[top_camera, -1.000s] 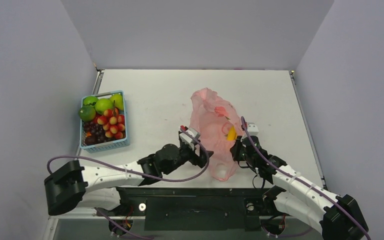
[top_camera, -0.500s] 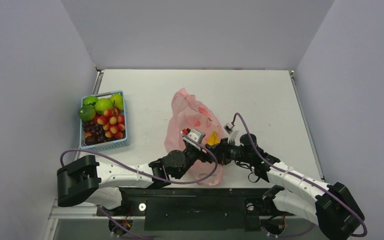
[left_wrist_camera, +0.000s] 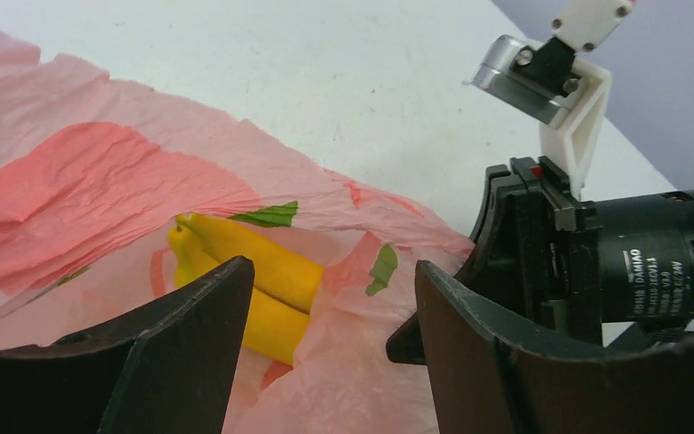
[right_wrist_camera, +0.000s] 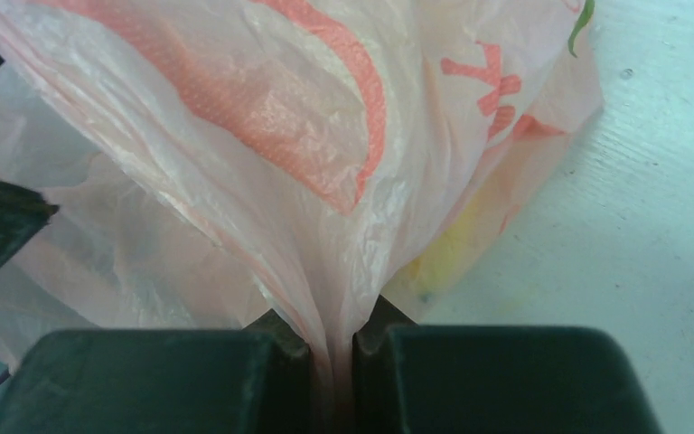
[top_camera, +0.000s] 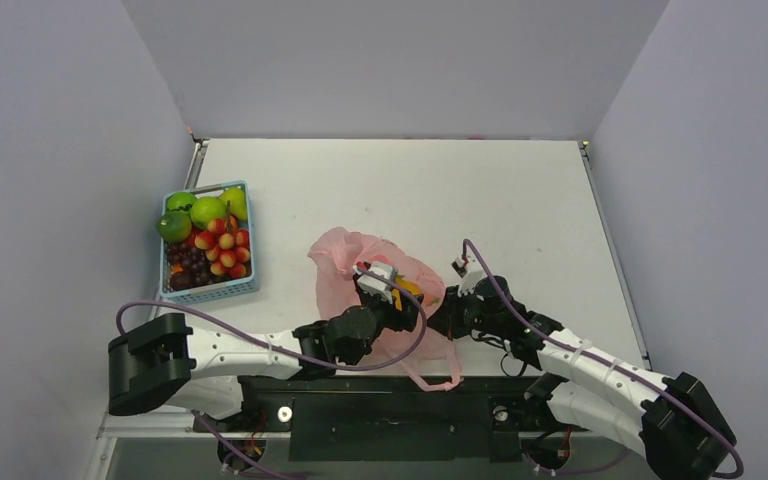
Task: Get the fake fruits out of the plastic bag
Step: Take out the fake fruit from the plastic bag.
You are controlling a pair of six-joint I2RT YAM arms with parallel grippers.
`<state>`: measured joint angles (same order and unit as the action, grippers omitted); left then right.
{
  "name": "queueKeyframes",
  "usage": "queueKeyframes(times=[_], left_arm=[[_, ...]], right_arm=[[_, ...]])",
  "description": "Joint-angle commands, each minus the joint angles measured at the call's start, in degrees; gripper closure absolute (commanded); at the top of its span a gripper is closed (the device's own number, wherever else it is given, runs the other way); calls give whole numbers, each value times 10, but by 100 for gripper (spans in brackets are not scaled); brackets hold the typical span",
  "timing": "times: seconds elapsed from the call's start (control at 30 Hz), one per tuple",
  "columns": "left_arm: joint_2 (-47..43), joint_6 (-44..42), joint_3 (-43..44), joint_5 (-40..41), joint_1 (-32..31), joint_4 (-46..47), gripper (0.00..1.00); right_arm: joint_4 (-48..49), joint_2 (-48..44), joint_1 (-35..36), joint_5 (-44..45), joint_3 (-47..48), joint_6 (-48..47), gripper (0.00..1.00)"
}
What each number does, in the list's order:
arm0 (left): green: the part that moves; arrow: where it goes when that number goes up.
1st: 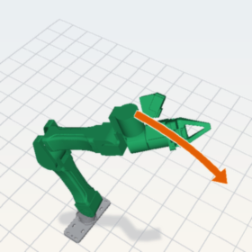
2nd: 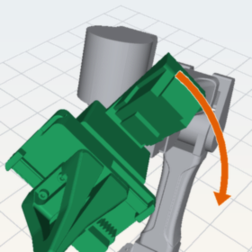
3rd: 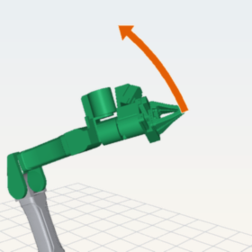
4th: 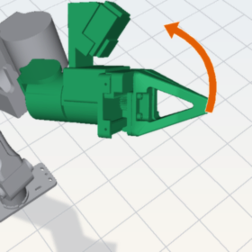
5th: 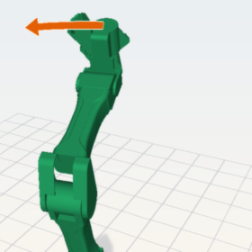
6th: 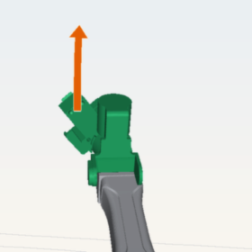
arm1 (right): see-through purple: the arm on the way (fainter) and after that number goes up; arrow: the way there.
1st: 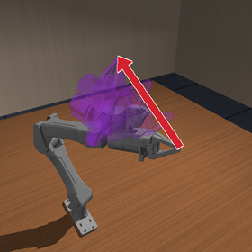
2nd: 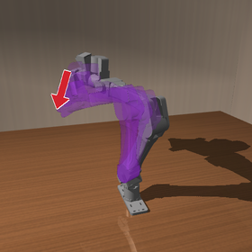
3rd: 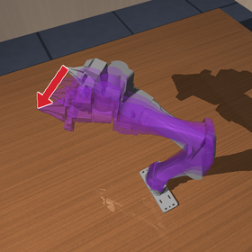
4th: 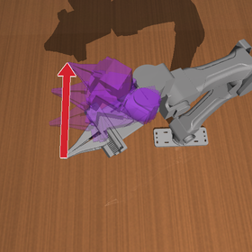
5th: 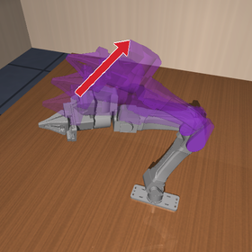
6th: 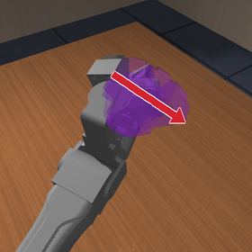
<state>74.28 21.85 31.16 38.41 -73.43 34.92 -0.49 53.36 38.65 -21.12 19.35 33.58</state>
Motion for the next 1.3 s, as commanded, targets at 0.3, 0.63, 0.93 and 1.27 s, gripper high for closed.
queueKeyframes(times=[0.3,0.63,0.93,1.27], left_arm=[[22,168,54,103,-2,-177,45],[-83,214,-7,-11,7,-166,38],[-73,306,-48,-167,149,-140,27],[61,192,37,-113,162,-44,28]], right_arm=[[-11,-7,-4,43,14,-11,100],[-17,-6,-3,49,38,-16,100],[-7,-5,0,47,40,-14,100],[-11,9,0,44,49,-31,100]])
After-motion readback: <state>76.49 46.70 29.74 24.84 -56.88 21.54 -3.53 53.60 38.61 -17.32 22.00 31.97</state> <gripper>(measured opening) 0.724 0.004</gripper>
